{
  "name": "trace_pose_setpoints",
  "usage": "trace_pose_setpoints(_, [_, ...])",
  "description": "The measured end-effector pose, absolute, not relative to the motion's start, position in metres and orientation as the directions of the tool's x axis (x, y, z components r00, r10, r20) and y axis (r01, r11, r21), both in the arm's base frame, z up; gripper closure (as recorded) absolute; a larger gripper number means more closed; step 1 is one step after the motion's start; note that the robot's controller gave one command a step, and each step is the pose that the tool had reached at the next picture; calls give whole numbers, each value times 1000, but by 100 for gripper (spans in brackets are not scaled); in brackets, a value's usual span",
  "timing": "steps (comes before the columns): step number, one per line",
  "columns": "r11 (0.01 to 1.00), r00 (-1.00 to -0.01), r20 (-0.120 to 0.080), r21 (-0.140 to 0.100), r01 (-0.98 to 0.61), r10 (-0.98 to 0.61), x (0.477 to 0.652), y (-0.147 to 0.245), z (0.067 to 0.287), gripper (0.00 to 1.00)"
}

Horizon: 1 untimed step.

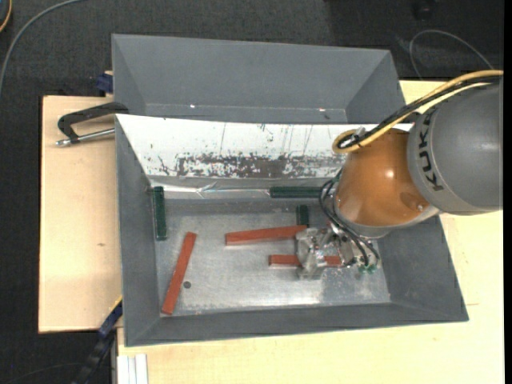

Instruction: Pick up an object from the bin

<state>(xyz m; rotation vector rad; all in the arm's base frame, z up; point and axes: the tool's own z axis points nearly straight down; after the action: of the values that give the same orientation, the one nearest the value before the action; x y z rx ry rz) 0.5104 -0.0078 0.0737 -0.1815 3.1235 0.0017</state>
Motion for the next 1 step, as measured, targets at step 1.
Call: trace_pose_setpoints(1, [993,-993,-4,1,-116,-116,507,-8,71,0])
